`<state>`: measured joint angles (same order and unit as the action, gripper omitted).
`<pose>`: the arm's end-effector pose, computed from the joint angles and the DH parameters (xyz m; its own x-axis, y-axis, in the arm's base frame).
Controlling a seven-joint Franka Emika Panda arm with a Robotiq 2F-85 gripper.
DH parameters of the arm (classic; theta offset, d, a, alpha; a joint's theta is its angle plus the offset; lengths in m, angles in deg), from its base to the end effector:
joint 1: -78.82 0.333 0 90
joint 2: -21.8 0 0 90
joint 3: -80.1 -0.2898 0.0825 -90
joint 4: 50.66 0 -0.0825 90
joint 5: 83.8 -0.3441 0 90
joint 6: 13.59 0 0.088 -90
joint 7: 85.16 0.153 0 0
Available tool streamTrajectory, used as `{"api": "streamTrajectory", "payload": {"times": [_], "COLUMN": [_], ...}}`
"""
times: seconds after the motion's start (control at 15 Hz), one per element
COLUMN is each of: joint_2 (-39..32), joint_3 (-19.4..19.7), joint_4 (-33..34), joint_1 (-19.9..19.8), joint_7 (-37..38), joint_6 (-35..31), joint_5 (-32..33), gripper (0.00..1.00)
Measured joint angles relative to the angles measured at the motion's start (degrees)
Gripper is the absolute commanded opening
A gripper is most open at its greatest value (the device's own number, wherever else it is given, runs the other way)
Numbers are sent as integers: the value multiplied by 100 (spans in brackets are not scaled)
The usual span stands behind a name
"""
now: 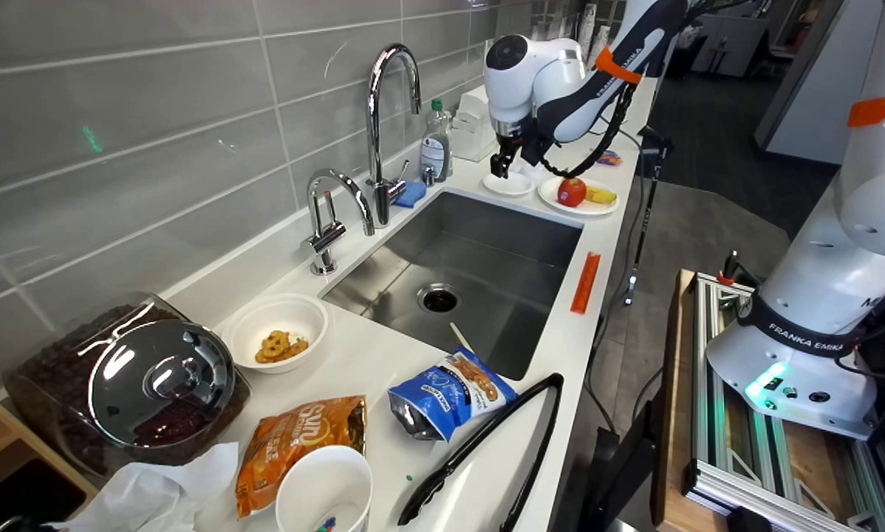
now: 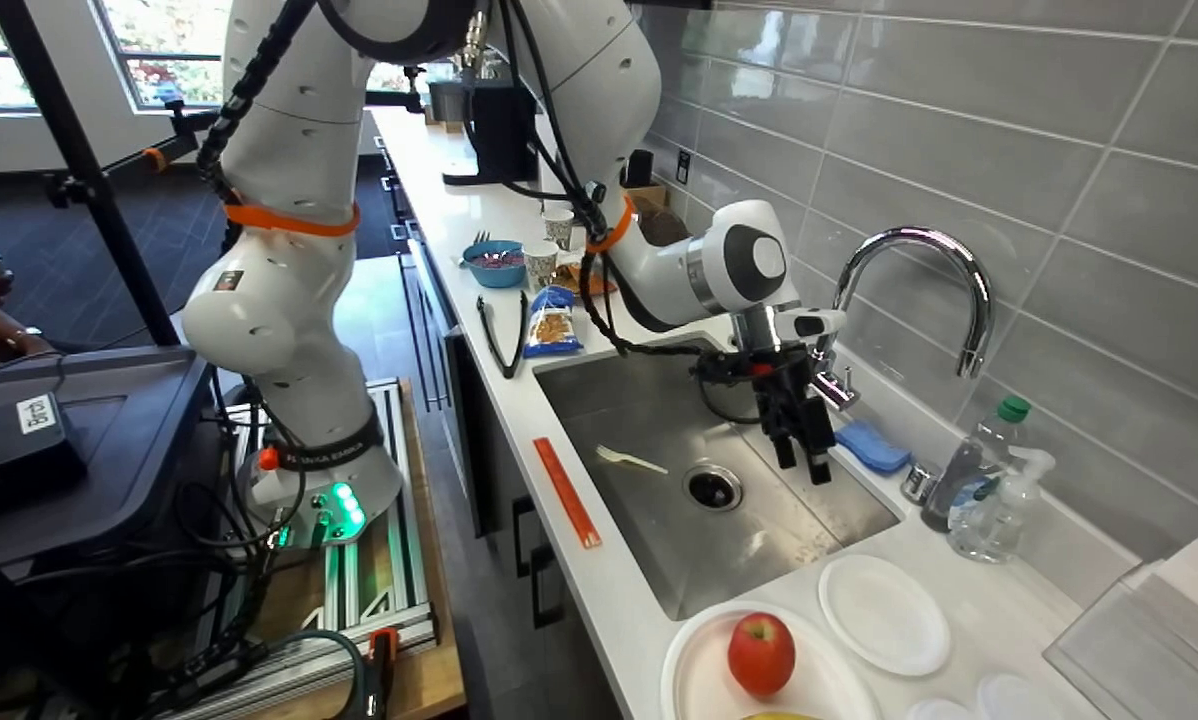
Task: Move the white plate to the left counter, then pour the contents of the blue pack onto it
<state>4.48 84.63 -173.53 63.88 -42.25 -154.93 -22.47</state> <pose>0.5112 -0.2062 0.2324 0.9679 -0.1476 0.2033 -0.2418 -0.7673 0.5939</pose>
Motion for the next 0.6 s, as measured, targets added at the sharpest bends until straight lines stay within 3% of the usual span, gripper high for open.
{"api": "streamTrajectory", "payload": {"times": [0.6], "joint_2": [-889], "joint_3": [479], "joint_4": [704], "joint_1": [204], "joint_7": [-35], "joint_6": [-157], "joint_5": [-16], "gripper": [100]}}
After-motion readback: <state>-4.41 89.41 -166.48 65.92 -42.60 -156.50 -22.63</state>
